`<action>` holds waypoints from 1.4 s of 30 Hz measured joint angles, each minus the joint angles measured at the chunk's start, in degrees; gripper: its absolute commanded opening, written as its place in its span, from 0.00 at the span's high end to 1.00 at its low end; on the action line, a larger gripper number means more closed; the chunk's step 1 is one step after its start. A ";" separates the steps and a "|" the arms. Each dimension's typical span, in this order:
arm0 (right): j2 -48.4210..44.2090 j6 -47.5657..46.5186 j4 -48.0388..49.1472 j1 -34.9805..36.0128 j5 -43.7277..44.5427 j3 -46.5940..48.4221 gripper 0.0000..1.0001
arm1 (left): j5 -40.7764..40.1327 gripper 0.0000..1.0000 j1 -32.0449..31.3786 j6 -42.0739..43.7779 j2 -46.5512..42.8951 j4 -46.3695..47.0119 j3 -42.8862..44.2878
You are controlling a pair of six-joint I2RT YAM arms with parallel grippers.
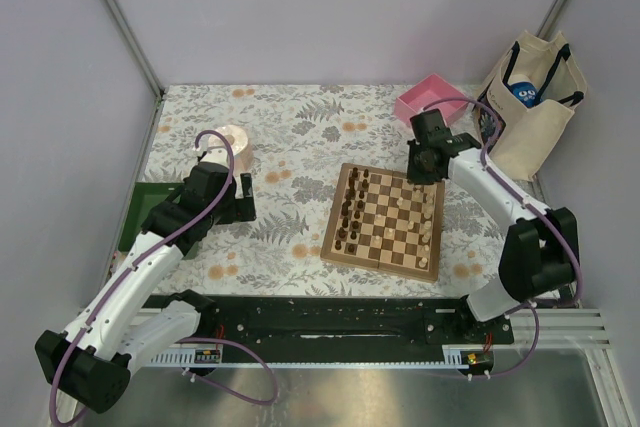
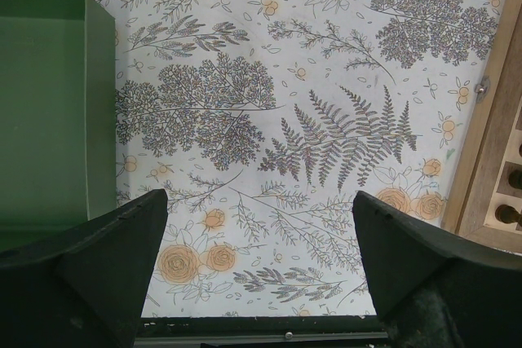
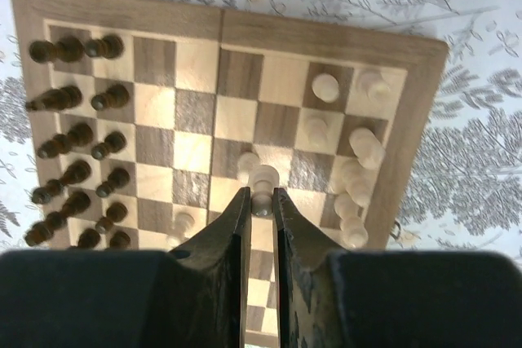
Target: Set up the chess pieces on the board
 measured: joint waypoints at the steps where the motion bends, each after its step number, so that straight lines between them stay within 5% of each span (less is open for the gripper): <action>1: -1.38 0.07 0.02 -0.22 0.26 -1.18 0.87 | 0.00 0.01 0.00 0.00 0.00 -0.02 0.00; 9: -3.08 0.52 -0.59 -2.75 0.33 -8.87 0.87 | 0.04 0.01 0.00 0.00 0.00 0.00 0.00; 23: 1.81 0.66 2.32 -2.99 -0.55 -9.11 0.85 | 0.07 0.01 0.00 0.00 0.00 0.00 0.00; 30: 3.06 0.66 2.67 -3.06 -0.55 -9.05 0.79 | 0.07 0.01 0.00 0.00 0.00 0.00 0.00; 35: 3.06 0.70 2.64 -3.06 -0.68 -9.01 0.65 | 0.07 0.01 0.00 0.00 0.00 0.00 0.00; 42: 1.70 0.66 2.38 -2.99 -1.53 -8.81 0.63 | 0.07 0.01 0.00 0.00 0.00 0.00 0.00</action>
